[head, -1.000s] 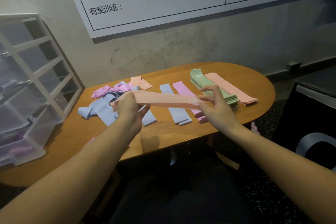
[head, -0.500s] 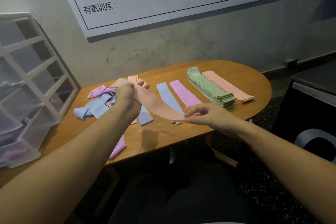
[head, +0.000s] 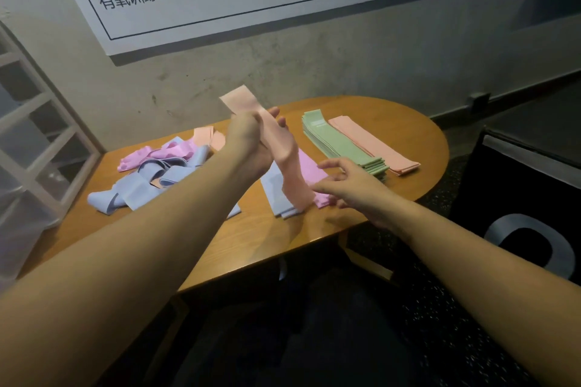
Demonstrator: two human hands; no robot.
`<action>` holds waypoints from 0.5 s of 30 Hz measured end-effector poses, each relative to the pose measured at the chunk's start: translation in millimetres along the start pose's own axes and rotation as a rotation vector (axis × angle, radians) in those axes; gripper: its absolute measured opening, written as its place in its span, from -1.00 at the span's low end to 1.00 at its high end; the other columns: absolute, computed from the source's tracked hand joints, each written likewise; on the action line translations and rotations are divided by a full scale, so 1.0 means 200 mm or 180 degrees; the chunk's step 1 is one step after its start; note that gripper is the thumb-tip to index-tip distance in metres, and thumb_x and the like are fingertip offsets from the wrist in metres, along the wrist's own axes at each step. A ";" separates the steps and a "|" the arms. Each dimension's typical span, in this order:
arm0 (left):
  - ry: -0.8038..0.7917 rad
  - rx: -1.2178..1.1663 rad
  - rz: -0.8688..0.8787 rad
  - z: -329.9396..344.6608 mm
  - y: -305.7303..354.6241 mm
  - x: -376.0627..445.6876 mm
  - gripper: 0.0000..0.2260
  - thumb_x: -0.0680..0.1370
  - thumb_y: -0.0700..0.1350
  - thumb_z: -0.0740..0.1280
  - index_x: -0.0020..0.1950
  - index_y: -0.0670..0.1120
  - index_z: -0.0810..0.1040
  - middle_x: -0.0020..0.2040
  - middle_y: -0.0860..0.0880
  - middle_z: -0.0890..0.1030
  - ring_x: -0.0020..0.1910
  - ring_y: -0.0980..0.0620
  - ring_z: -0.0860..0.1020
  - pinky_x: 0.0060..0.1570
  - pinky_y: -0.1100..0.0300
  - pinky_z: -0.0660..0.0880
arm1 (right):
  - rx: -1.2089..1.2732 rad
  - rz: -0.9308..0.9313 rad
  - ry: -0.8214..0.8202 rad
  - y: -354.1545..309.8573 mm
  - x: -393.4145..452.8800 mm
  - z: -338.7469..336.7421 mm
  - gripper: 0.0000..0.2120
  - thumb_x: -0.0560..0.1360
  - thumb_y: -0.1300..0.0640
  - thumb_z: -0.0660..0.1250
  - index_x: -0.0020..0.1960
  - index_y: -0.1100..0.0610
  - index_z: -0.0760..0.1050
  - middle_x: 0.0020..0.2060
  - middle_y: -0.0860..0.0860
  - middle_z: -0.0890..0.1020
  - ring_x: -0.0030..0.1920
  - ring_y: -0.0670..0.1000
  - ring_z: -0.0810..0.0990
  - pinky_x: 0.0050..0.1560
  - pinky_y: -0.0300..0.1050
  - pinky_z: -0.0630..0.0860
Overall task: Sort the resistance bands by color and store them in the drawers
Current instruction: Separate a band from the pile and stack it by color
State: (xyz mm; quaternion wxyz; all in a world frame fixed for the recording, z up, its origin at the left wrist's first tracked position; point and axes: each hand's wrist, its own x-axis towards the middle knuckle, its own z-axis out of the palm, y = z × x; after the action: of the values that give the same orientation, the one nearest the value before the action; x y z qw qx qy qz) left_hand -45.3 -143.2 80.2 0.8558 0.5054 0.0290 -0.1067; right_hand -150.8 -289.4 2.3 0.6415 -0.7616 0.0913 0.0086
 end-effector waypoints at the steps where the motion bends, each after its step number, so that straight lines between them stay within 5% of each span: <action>1: -0.0060 0.0024 -0.0070 0.03 -0.01 0.01 -0.58 0.61 -0.28 0.04 0.46 -0.18 0.36 -0.06 -0.13 0.57 -0.30 -0.01 0.56 -0.33 0.18 0.58 | -0.0142 -0.0131 0.0141 -0.01 0.02 -0.01 -0.49 0.47 -0.02 0.52 0.36 -0.04 0.42 0.11 0.05 0.60 0.00 -0.10 0.58 -0.10 -0.21 0.50; 6: -0.0425 0.0065 -0.0402 0.16 -0.05 0.02 -0.61 0.63 -0.18 0.04 0.38 -0.25 0.44 -0.03 -0.13 0.57 -0.11 -0.04 0.55 -0.20 0.12 0.55 | -0.0574 -0.0595 0.0451 -0.10 0.09 -0.06 -0.42 0.48 -0.26 0.42 0.41 -0.06 0.42 0.27 -0.15 0.49 0.23 -0.12 0.45 0.08 -0.13 0.45; 11: -0.0567 -0.0056 -0.0310 0.32 -0.03 0.06 -0.70 0.65 -0.22 0.10 0.33 -0.26 0.44 0.05 -0.16 0.61 -0.17 -0.04 0.61 -0.15 0.12 0.60 | -0.0229 -0.0742 0.0506 -0.13 0.10 -0.16 -0.72 0.57 -0.10 0.38 0.04 0.13 0.58 -0.05 0.06 0.66 -0.06 -0.05 0.58 -0.05 -0.10 0.53; 15: -0.0494 0.0014 -0.0317 0.44 -0.06 0.16 -0.66 0.64 -0.28 0.08 0.39 -0.32 0.39 0.23 -0.29 0.56 -0.11 -0.14 0.67 -0.24 0.05 0.67 | -0.0170 -0.0759 0.0540 -0.12 0.11 -0.29 -0.80 0.63 0.01 0.32 0.08 0.14 0.58 -0.09 0.04 0.66 -0.08 0.02 0.62 -0.04 -0.04 0.56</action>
State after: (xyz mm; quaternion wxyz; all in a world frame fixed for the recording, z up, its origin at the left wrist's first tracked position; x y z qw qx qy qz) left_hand -21.5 -231.2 107.3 0.8479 0.4954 -0.0126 -0.1881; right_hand -132.4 -344.4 32.5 0.6075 -0.7818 0.0539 -0.1297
